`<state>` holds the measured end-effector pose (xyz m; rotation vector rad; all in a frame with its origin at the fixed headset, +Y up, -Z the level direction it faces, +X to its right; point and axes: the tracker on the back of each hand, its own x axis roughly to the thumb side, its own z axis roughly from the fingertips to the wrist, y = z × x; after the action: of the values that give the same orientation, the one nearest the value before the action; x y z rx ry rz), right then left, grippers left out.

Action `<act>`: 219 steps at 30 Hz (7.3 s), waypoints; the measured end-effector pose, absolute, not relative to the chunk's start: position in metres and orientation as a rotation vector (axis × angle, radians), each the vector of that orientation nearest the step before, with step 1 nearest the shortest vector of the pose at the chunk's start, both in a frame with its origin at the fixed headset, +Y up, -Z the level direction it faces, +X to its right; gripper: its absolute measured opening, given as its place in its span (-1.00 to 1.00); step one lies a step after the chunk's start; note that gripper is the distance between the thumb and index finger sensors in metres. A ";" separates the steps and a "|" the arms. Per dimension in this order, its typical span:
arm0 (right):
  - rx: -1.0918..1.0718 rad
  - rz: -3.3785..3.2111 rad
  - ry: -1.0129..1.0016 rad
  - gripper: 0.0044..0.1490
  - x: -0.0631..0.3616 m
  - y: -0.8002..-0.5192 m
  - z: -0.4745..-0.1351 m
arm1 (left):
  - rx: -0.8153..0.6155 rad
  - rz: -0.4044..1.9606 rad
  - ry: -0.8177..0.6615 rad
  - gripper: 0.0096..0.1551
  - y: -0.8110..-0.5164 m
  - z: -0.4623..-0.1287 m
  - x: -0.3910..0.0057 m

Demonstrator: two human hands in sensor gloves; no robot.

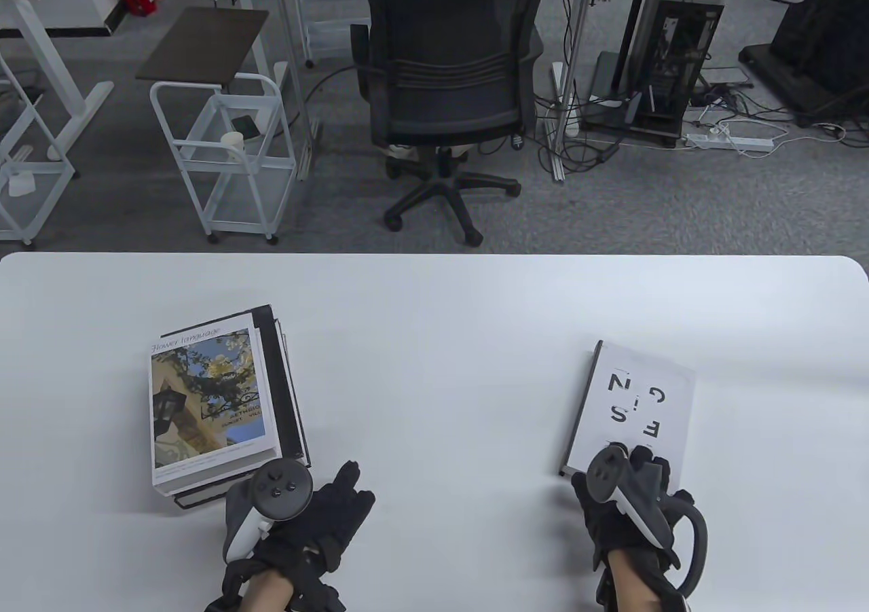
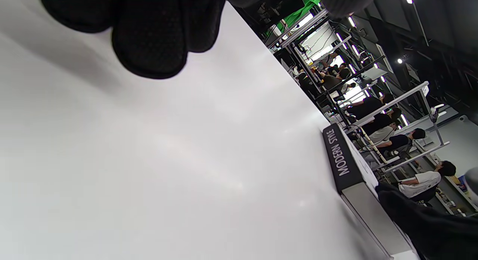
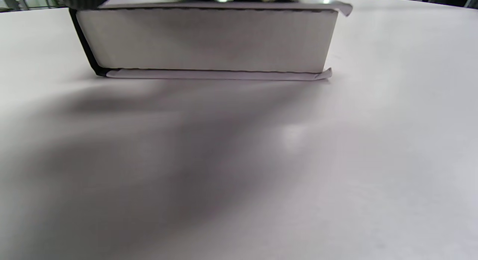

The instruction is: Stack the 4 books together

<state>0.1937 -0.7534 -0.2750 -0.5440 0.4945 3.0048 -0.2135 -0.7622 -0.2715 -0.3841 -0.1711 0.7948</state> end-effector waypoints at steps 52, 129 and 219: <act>0.137 2.685 0.102 -0.11 0.066 -0.721 -0.249 | -0.473 0.748 -0.099 -0.08 -0.769 -0.275 -0.219; -0.071 2.637 0.530 -0.08 0.091 -0.759 -0.269 | -0.447 0.895 -0.109 -0.04 -0.769 -0.264 -0.179; 0.038 2.629 0.349 -0.08 0.090 -0.739 -0.266 | -0.107 1.225 0.523 -0.01 -0.689 -0.254 -0.467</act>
<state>0.0897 -0.7388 -0.2663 0.0377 0.3493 2.6289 -0.4667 -0.6893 -0.2539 -0.1068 0.5229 1.2248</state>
